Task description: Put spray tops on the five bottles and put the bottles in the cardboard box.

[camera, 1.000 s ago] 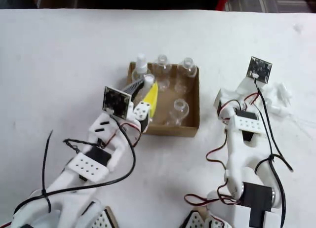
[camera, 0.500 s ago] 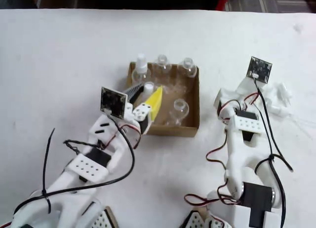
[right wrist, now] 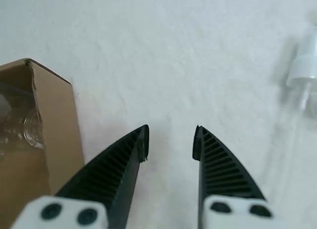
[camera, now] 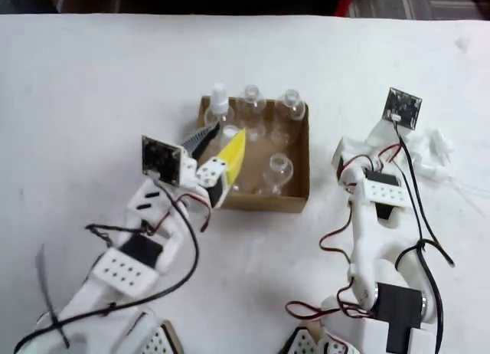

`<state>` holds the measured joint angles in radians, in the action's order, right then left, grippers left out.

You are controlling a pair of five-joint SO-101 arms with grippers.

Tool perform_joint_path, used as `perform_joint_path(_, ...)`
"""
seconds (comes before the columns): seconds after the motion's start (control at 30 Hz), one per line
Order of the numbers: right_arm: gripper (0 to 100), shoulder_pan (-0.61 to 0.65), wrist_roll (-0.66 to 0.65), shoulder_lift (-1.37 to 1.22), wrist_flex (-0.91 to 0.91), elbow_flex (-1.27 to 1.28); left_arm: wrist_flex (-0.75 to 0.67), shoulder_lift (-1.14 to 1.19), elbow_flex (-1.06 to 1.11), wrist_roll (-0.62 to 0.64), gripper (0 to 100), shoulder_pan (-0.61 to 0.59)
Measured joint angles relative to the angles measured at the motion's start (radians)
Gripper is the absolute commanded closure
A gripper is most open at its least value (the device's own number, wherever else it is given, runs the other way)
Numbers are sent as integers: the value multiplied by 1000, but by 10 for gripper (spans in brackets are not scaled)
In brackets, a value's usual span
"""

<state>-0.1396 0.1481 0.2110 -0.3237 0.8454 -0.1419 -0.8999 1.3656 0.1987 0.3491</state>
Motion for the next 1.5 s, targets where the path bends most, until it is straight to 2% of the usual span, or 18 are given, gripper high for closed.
perform_joint_path(0.33,869,0,0,0,0,0,643,-407,-215,0,842,-2)
perform_joint_path(0.4,869,0,0,0,0,0,773,-466,-270,32,842,-14)
perform_joint_path(0.53,868,-9,0,0,0,0,1028,-543,-365,100,843,-120)
perform_joint_path(0.6,868,-15,0,0,0,0,1083,-552,-374,100,845,-190)
perform_joint_path(0.77,868,-20,0,0,0,0,1086,-560,-350,17,846,-362)
perform_joint_path(0.87,868,-18,0,0,0,0,1066,-555,-276,-2,842,-427)
perform_joint_path(1.0,868,-18,0,0,0,0,948,-559,-114,-17,845,-436)
perform_joint_path(1.13,868,-35,0,0,0,0,818,-560,43,-89,846,-436)
perform_joint_path(1.3,868,-37,0,0,0,0,718,-560,106,-123,851,-439)
perform_joint_path(1.5,868,-41,0,0,0,0,707,-560,110,-126,982,-439)
